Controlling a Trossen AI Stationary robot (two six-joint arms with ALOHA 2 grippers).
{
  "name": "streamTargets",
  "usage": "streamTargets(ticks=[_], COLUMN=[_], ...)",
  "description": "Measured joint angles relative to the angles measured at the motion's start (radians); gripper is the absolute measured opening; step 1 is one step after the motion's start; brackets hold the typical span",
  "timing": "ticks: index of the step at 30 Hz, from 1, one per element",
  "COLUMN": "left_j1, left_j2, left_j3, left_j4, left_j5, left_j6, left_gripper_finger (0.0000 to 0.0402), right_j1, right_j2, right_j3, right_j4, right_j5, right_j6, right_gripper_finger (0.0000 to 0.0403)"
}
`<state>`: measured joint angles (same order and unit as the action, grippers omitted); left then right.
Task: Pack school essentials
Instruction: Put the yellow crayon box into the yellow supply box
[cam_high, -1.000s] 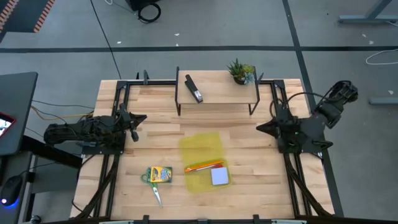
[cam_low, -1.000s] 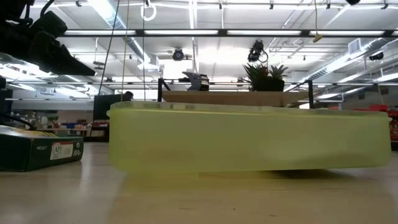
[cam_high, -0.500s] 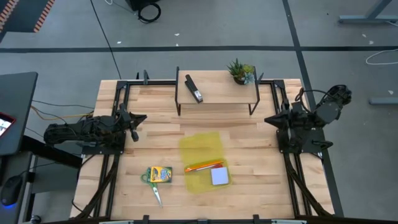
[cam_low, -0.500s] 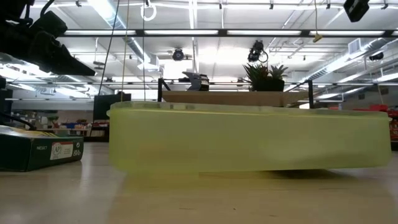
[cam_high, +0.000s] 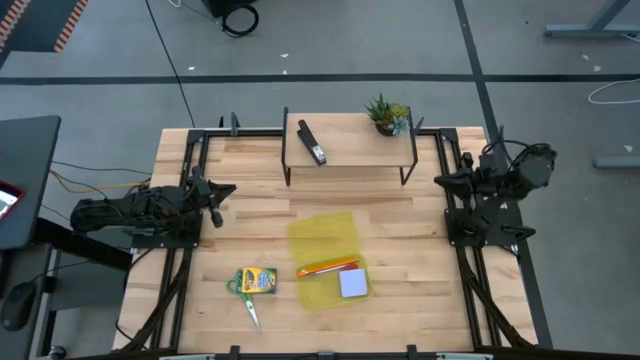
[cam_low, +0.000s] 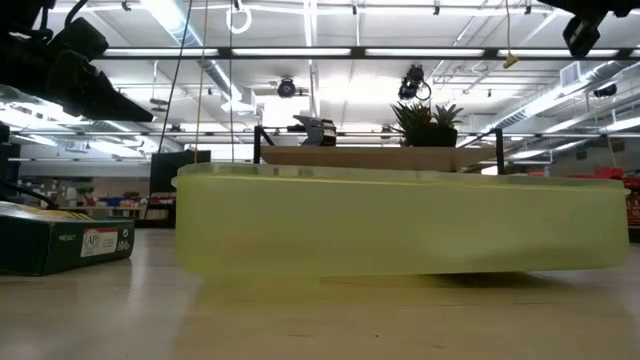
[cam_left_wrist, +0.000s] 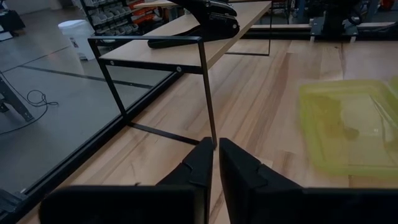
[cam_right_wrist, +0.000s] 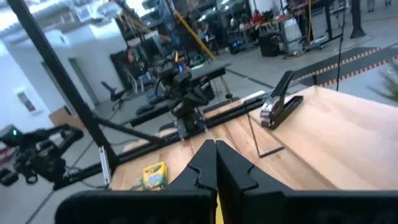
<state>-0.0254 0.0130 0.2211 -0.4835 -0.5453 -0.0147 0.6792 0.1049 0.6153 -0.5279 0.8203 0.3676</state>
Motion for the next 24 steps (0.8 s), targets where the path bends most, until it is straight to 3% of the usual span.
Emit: streamTargets(ticks=[7, 24], left_j1=[0.000, 0.000], left_j2=[0.000, 0.000], left_j3=[0.000, 0.000], left_j4=[0.000, 0.000], left_j5=[0.000, 0.000], left_j6=[0.000, 0.000], left_gripper_finger=[0.0033, 0.0037], right_j1=[-0.001, -0.003], right_j2=[-0.103, -0.103], right_j3=[-0.029, -0.142], right_j4=[0.000, 0.007], right_j5=[0.047, 0.094], right_j6=[-0.028, 0.080], right_gripper_finger=[0.0006, 0.0006])
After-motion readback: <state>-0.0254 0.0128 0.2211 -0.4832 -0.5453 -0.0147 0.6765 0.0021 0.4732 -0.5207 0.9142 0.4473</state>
